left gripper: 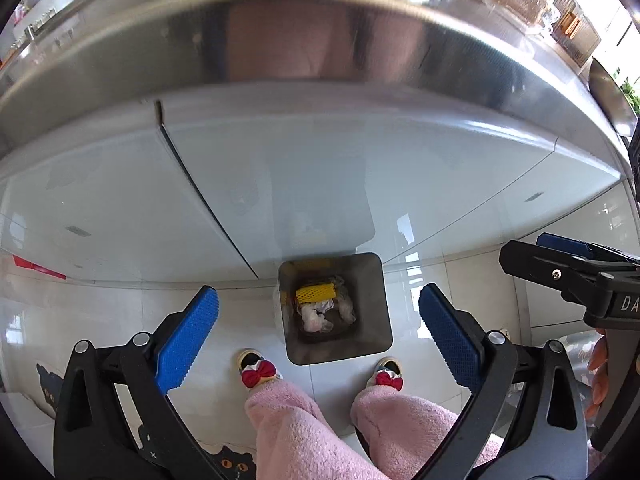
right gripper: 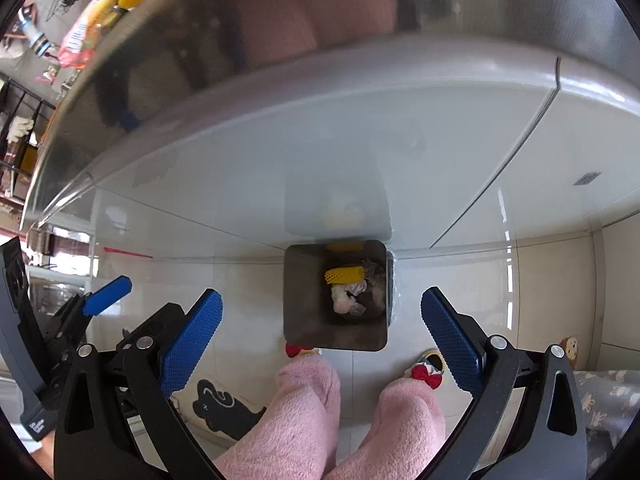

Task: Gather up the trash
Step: 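Raise both tools from the bin back toward the counter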

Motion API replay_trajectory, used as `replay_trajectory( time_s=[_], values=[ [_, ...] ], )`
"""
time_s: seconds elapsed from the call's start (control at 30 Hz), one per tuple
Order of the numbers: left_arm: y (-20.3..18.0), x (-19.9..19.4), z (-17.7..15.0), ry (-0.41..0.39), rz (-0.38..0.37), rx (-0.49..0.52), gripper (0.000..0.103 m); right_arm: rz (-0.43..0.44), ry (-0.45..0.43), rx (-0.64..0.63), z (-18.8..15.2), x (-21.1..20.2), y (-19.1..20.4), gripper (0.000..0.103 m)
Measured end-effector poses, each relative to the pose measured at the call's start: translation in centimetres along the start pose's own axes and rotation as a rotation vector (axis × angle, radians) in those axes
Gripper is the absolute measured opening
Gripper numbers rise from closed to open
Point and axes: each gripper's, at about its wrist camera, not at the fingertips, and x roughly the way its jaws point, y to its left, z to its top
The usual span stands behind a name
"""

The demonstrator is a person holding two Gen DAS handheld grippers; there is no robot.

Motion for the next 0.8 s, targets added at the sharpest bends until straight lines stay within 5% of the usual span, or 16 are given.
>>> replay_trajectory(
  time_s=[0.43, 0.6, 0.8],
  values=[
    [-0.6, -10.6, 5.1, -0.15, 0.043, 0.018, 0.095, 0.007, -0.203, -0.095, 3.9, -10.6, 3.4, 0.1],
    [-0.4, -13.1, 7.6, -0.201, 0.052, 0.023, 0.095, -0.047, -0.27, -0.124, 6.4, -13.0, 4.7, 0.1],
    [0.8, -13.7, 11.5, -0.246, 0.05, 0.038, 0.095, 0.003, -0.313, -0.113, 10.1, -13.8, 5.2, 0.1]
  ],
)
